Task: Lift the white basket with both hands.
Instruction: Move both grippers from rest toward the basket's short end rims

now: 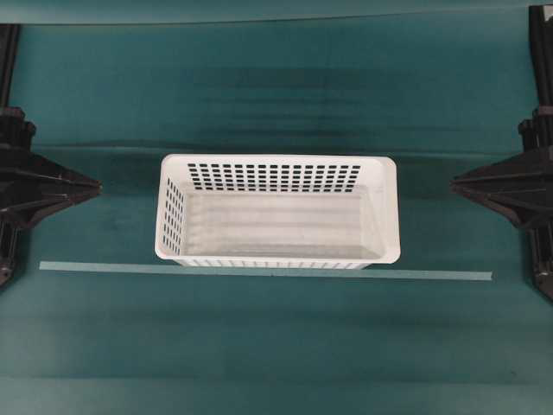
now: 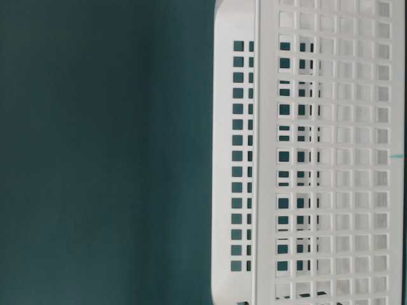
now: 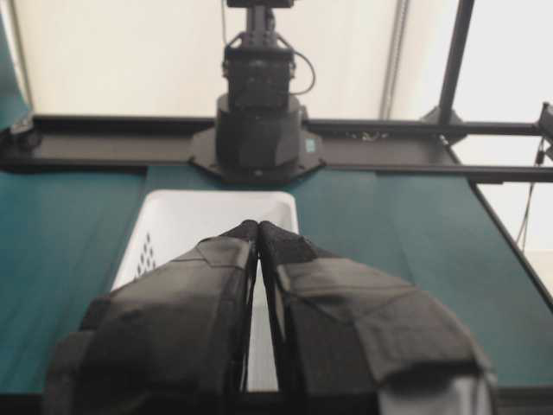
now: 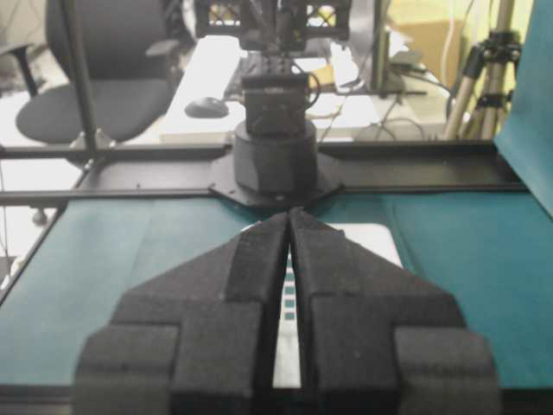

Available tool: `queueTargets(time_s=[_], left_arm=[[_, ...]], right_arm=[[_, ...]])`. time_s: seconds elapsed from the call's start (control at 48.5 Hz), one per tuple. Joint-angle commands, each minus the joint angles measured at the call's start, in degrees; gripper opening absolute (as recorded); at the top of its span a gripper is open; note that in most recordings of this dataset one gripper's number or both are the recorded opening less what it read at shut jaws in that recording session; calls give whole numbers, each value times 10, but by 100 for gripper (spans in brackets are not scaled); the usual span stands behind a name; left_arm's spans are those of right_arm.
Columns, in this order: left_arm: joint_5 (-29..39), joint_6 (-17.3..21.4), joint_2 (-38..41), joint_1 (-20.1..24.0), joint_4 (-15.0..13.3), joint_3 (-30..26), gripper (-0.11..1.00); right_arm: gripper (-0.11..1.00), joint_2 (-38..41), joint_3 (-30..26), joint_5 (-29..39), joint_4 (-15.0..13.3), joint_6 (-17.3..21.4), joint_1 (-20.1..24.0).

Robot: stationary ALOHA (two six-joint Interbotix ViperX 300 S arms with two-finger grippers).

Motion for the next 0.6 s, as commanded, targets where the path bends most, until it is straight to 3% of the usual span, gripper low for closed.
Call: queueTargets(time_s=[0.0, 0.041, 0.144, 0.247, 0.33, 0.392, 0.577], left_arm=[[1, -13, 16, 0, 7, -15, 14], [4, -19, 18, -2, 7, -16, 12], [10, -35, 18, -4, 8, -16, -3], [19, -63, 18, -9, 8, -21, -6], [47, -111, 22, -13, 8, -35, -6], [76, -158, 25, -14, 8, -48, -6], [182, -340, 41, 1, 8, -108, -6]], right_arm=[[14, 4, -2, -3, 2, 5, 1], [14, 7, -3, 4, 18, 9, 0], [1, 13, -6, 22, 65, 35, 0], [0, 17, -23, 57, 122, 83, 0], [0, 25, -47, 116, 171, 130, -4], [0, 34, -74, 178, 192, 166, -17], [0, 74, -149, 330, 196, 267, -69]])
